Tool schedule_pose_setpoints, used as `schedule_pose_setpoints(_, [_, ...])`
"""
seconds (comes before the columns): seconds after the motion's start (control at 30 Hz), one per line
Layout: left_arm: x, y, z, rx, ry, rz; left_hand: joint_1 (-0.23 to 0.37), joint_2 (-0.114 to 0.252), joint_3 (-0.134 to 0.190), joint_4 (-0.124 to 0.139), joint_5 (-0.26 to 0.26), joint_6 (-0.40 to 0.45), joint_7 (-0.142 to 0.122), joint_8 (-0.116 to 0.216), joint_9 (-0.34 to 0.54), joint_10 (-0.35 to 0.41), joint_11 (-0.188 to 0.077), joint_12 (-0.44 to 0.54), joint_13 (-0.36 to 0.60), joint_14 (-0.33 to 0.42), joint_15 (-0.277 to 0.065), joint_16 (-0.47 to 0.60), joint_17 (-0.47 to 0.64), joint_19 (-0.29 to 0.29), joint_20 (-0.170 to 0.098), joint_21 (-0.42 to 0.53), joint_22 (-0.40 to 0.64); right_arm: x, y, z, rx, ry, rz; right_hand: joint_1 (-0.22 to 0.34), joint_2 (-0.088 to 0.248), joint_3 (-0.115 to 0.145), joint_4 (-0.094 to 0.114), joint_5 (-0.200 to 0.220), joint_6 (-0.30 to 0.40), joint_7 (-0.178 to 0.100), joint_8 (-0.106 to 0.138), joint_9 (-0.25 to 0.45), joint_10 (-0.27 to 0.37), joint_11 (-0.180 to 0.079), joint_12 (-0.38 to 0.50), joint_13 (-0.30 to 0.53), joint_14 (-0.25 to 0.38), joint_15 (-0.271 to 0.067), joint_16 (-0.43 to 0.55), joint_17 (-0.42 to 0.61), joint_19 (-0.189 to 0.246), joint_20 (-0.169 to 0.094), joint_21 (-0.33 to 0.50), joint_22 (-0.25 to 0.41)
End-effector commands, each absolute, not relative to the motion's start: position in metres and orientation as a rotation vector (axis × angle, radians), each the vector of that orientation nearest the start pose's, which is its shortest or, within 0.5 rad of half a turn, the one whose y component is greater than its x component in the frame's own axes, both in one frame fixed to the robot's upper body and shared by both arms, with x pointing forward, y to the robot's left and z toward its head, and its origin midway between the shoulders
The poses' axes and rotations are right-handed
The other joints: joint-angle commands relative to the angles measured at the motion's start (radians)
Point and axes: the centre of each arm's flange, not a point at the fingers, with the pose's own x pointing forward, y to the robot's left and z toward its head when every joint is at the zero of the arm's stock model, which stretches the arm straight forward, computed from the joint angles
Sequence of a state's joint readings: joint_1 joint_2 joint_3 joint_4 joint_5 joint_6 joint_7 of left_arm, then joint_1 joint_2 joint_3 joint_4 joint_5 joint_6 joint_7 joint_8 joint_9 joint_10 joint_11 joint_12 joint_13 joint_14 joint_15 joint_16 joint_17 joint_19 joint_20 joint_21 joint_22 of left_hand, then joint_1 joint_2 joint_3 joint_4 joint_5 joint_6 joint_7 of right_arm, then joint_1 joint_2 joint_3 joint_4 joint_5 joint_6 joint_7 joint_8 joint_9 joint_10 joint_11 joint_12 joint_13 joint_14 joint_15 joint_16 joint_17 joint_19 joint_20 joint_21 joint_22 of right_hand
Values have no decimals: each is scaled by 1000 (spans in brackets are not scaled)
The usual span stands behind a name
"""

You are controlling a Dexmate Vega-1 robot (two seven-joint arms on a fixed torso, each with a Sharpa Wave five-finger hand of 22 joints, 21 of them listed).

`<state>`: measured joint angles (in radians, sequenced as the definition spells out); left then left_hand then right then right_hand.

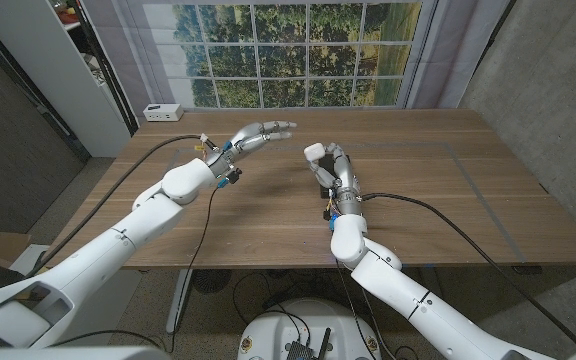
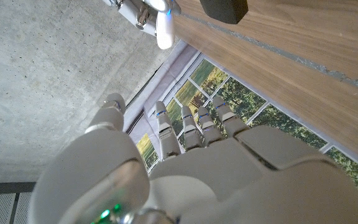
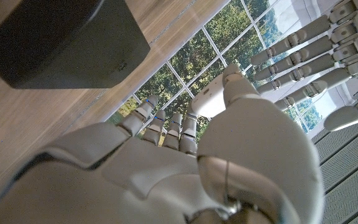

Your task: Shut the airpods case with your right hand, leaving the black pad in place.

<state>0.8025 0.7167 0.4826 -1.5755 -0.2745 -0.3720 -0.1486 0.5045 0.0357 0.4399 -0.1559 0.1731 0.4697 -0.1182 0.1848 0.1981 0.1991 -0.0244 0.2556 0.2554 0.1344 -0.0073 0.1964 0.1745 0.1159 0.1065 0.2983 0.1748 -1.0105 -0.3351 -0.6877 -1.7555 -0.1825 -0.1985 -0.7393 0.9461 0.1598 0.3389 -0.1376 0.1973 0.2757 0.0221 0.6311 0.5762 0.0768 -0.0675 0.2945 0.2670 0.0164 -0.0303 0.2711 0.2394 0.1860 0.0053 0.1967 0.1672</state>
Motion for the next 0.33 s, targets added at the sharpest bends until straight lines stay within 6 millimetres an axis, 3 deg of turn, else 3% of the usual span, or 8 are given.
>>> schedule_pose_setpoints(0.03, [572, 231, 32, 539, -879, -424, 11, 1, -6, 2, 1, -10, 2, -1, 4, 9, 9, 7, 1, 11, -1, 1, 3, 14, -4, -2, 5, 554, -100, -75, -443, -657, -246, 18, 34, 71, 66, 3, 135, -88, 133, 2, 7, 2, -7, 4, 6, -85, 10, 4, 7, 1, -2, 2])
schedule_pose_setpoints(0.33, [575, 234, 25, 484, -863, -419, 11, 1, -9, 4, 0, -8, 7, 4, 5, 10, 7, 7, 1, 11, -2, -1, 3, 19, -5, -5, 5, 553, -112, -73, -458, -642, -265, 17, 36, 72, 67, 3, 137, -86, 136, -2, 11, 2, -8, 5, 8, -85, 11, 5, 9, 1, -2, 2])
